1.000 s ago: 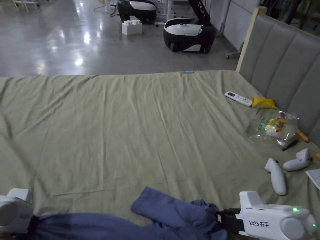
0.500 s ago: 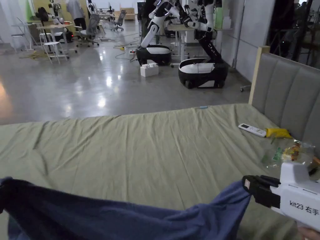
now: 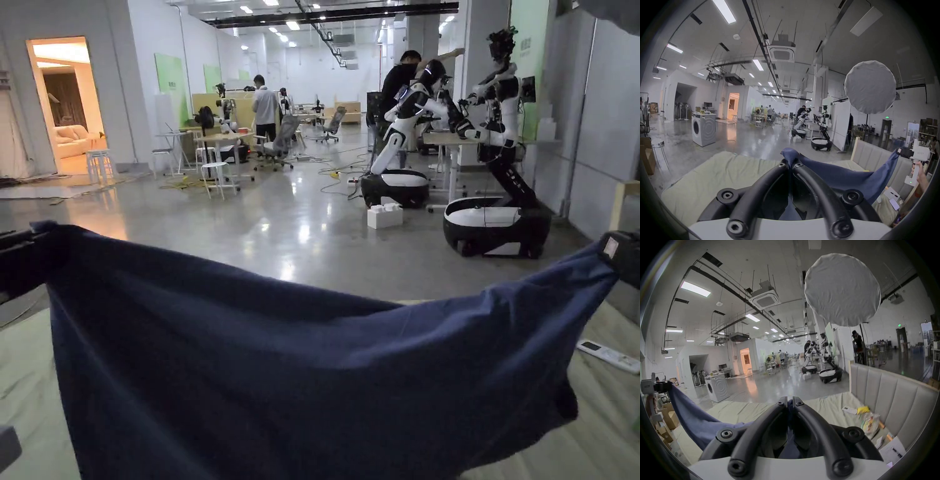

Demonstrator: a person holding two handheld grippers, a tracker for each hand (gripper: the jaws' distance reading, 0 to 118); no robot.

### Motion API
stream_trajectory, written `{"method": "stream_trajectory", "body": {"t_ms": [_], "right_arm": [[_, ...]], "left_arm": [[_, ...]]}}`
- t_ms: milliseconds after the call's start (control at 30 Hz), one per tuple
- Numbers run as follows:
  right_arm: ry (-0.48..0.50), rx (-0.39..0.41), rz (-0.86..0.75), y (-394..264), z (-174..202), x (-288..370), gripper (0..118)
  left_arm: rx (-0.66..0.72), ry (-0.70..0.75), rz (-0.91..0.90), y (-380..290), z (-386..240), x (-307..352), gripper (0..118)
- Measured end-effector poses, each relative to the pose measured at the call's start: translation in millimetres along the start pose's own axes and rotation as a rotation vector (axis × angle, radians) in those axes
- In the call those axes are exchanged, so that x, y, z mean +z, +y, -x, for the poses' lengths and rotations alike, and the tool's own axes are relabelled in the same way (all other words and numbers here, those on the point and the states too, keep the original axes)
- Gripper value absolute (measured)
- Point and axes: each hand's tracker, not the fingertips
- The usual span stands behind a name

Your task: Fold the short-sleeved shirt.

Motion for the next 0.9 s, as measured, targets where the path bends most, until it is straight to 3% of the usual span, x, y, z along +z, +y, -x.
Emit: {"method": "stream_trajectory", "body": {"t_ms": [200,233,600,900], "right_arm": [[-0.089,0.147,-0.093,42.4,12.0,-11.8,4],[-0.102,0.123,-0.085,45.2,13.9,-13.6,4],[-0.17,0.217,-0.152,73.2,28.5,-41.7,4],[-0.193,0.243,-0.156,87.0,38.8,-78.9,3]], "left_arm": [[0.004,0.034,-0.052,26.0,2.9,-1.0,3],[-0.002,0.05,-0.063,27.7,1.5,-2.4,3],[0.006,0.081,-0.099,44.6,-1.1,-40.5,3],[-0.01,0.086,-0.087,52.2,-14.6,-94.7,3]]}}
